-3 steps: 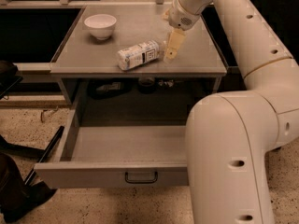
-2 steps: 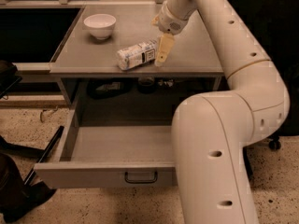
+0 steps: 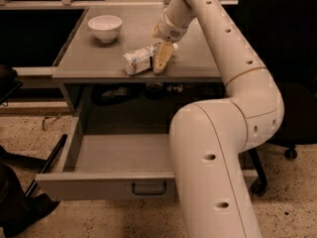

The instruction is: Place blue plastic bottle into top drawer

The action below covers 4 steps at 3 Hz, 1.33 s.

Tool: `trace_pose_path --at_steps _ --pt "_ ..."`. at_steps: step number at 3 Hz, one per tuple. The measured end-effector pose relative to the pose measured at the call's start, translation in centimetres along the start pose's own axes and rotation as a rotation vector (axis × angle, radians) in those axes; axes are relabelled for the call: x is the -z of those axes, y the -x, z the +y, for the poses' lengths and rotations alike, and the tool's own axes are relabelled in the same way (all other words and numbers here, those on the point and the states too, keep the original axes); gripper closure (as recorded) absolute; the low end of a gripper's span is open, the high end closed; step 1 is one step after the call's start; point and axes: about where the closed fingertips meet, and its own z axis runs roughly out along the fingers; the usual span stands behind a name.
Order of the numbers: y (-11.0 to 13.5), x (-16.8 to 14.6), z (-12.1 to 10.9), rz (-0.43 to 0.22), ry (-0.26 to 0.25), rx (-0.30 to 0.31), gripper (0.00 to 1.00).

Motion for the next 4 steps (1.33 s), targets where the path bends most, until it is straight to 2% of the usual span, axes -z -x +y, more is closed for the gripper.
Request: trace_pose_path --at_steps 2,3,4 --pt "0.0 0.0 0.0 0.0 0.0 0.0 0.65" --pt "-0.1 1.0 0.9 -0.006 0.012 -0.006 0.88" --pt "0.7 3.0 3.4 -0.054 0.052 -0.022 1.0"
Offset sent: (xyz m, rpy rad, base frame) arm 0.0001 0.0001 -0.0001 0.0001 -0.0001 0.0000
